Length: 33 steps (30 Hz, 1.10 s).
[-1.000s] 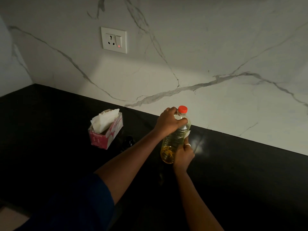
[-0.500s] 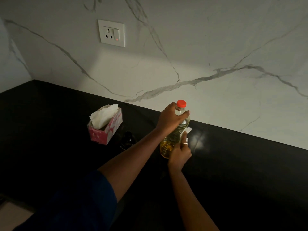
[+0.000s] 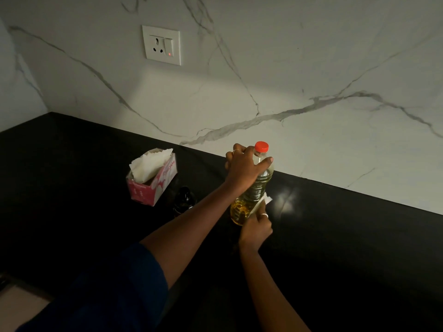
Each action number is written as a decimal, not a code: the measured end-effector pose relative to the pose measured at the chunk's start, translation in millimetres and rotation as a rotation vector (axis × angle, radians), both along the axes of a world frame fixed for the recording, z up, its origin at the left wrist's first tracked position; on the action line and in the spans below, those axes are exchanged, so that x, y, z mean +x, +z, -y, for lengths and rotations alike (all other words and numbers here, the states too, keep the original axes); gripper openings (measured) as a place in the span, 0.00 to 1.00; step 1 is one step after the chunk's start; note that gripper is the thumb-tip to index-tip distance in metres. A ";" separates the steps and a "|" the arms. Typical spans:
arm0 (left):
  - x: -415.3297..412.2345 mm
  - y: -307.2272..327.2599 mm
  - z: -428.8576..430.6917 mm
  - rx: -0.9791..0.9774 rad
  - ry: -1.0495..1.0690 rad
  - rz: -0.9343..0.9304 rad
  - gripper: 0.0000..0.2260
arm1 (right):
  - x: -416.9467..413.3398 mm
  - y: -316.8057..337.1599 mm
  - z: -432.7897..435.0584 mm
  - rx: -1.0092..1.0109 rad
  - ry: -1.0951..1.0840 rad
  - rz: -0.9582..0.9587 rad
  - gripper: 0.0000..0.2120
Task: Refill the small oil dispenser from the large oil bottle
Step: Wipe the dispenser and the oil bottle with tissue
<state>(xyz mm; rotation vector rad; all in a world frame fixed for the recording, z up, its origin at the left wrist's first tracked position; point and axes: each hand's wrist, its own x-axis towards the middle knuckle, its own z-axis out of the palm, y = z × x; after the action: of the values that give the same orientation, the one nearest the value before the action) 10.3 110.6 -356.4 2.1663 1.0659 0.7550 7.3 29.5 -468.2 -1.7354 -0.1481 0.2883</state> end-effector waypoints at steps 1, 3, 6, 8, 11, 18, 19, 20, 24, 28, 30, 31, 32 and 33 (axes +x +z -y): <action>-0.8 1.1 -0.6 0.014 0.004 -0.025 0.26 | 5.1 1.1 0.1 -0.005 0.017 0.000 0.22; -2.0 3.5 -0.2 0.040 0.008 -0.038 0.27 | 15.6 -1.4 -1.5 -0.069 0.053 -0.052 0.21; -1.6 5.1 3.3 0.027 0.002 0.050 0.28 | 21.9 -12.6 -1.1 -0.184 0.108 -0.153 0.14; -1.1 4.3 5.0 -0.010 -0.004 0.139 0.27 | 20.3 -19.0 1.8 -0.215 0.133 -0.193 0.13; -2.5 3.3 6.0 -0.043 -0.007 0.203 0.25 | 17.3 -21.3 3.2 -0.187 0.089 -0.236 0.12; -8.9 6.0 5.6 -0.068 -0.106 0.270 0.20 | 22.3 -19.9 6.3 -0.038 0.043 -0.150 0.21; -9.5 6.6 5.6 -0.064 -0.113 0.264 0.19 | 26.4 -20.9 5.3 -0.043 0.052 -0.157 0.21; -10.4 7.8 5.6 -0.062 -0.112 0.256 0.19 | 30.9 -21.5 3.5 -0.049 0.077 -0.158 0.22; -8.0 13.2 8.3 -0.120 -0.087 0.246 0.18 | 52.8 -15.8 -7.3 -0.095 0.225 -0.142 0.20; 1.9 12.5 13.9 -0.173 -0.030 0.260 0.19 | 59.1 -9.3 -11.5 0.094 0.196 -0.143 0.19; 4.8 10.4 14.3 -0.141 -0.009 0.211 0.20 | 50.1 -13.8 -6.6 0.191 0.135 -0.140 0.19; 5.2 9.1 13.9 -0.120 -0.003 0.183 0.20 | 44.9 -19.0 -3.1 0.211 0.106 -0.146 0.19; 4.8 7.7 13.0 -0.099 0.004 0.160 0.21 | 40.4 -24.7 0.5 0.207 0.090 -0.158 0.19; 4.2 6.6 11.7 -0.084 0.010 0.149 0.21 | 37.3 -29.9 3.2 0.181 0.091 -0.176 0.19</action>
<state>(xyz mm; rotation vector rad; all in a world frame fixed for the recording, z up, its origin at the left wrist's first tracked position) 14.5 99.0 -349.9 2.0022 1.0140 0.8471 44.7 26.3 -498.1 -1.5187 -0.1214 0.4789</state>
